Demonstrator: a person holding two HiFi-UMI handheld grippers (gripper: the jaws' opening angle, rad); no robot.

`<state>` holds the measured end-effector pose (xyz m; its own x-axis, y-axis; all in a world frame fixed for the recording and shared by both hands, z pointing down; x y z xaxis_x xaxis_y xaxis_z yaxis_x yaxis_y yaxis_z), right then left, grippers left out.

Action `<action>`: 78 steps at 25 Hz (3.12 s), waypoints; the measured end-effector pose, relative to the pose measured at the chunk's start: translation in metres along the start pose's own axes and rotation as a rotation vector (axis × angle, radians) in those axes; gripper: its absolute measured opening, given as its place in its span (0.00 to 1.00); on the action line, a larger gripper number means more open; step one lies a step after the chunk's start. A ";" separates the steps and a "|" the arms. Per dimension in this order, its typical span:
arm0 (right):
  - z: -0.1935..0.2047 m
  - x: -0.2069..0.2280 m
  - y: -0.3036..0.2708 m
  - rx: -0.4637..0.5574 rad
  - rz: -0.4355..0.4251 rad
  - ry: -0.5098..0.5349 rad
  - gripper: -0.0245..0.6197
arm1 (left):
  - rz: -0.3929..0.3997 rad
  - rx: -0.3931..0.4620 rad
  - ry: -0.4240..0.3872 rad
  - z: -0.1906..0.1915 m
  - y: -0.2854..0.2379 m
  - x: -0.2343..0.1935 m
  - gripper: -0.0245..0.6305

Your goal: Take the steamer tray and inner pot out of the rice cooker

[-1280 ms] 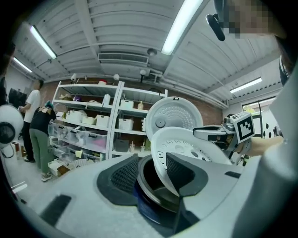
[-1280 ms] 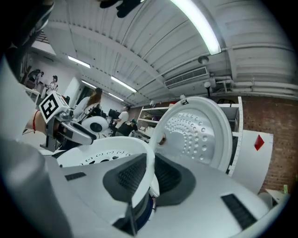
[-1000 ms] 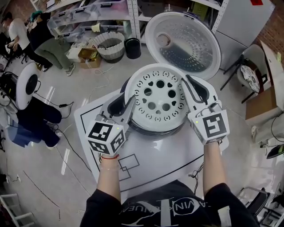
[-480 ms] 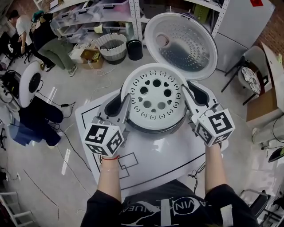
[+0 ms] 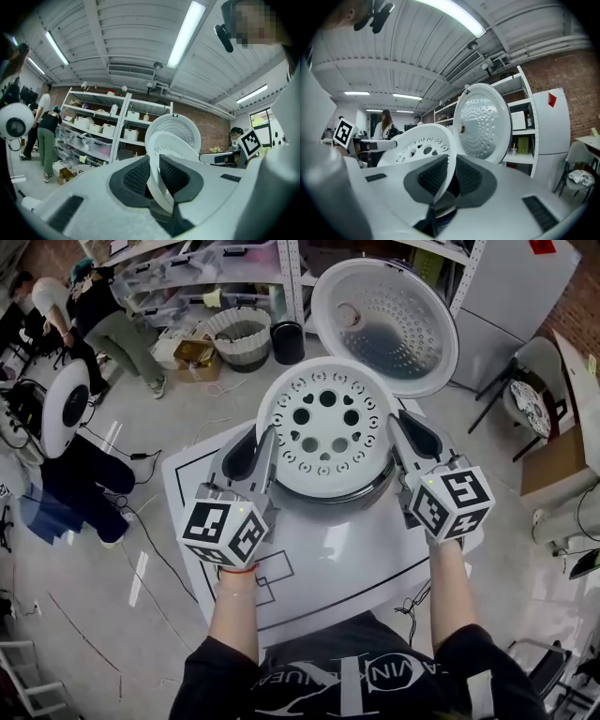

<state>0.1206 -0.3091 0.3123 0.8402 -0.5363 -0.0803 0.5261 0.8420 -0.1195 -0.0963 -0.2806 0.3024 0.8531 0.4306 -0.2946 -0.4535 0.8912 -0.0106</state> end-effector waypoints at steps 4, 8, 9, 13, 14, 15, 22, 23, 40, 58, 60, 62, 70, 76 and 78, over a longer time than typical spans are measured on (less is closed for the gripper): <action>-0.017 -0.003 0.008 0.037 0.009 0.019 0.12 | 0.002 0.044 -0.019 -0.018 0.009 0.011 0.13; -0.035 -0.022 0.018 0.077 0.002 0.041 0.11 | 0.002 0.096 -0.024 -0.033 0.032 0.011 0.12; -0.040 -0.029 0.019 0.084 -0.003 0.049 0.11 | -0.002 0.107 -0.021 -0.037 0.040 0.009 0.12; -0.056 -0.059 0.024 0.106 -0.026 0.070 0.11 | -0.026 0.133 -0.009 -0.049 0.072 0.001 0.12; -0.059 -0.068 0.024 0.109 -0.036 0.076 0.11 | -0.036 0.140 -0.005 -0.051 0.080 -0.002 0.12; -0.062 -0.077 0.024 0.111 -0.045 0.081 0.11 | -0.046 0.146 -0.004 -0.054 0.089 -0.007 0.12; -0.068 -0.142 0.017 0.109 -0.117 0.092 0.11 | -0.133 0.154 0.004 -0.062 0.151 -0.038 0.11; -0.068 -0.151 0.015 0.106 -0.128 0.094 0.11 | -0.148 0.151 0.005 -0.062 0.159 -0.044 0.11; -0.004 -0.279 -0.011 -0.044 -0.315 0.092 0.12 | -0.401 0.056 0.104 0.002 0.272 -0.127 0.11; 0.153 -0.329 -0.019 -0.392 -0.413 0.032 0.12 | -0.534 -0.230 0.317 0.158 0.314 -0.174 0.11; 0.164 -0.326 -0.020 -0.416 -0.414 0.026 0.12 | -0.540 -0.253 0.323 0.168 0.310 -0.176 0.11; 0.172 -0.323 -0.021 -0.438 -0.408 0.028 0.12 | -0.548 -0.276 0.323 0.176 0.305 -0.177 0.11; 0.196 -0.322 -0.037 -0.492 -0.411 0.007 0.13 | -0.591 -0.406 0.321 0.198 0.294 -0.195 0.11; 0.205 -0.319 -0.046 -0.518 -0.413 0.012 0.13 | -0.621 -0.470 0.278 0.204 0.283 -0.203 0.11; 0.207 -0.317 -0.048 -0.518 -0.418 0.013 0.14 | -0.625 -0.477 0.268 0.205 0.279 -0.205 0.11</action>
<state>-0.1438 -0.1677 0.5488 0.5757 -0.8151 0.0643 0.6731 0.4278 -0.6033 -0.3448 -0.0904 0.5558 0.9212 -0.2263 -0.3166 -0.0281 0.7727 -0.6341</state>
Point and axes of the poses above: the fingertips, and each gripper's own axes: y backward along the fingers, x to its right, z out of its underside, the point moved 2 cm from there along y, backward along the fingers, and after that the axes turned 9 degrees about y, right-handed, at the moved point
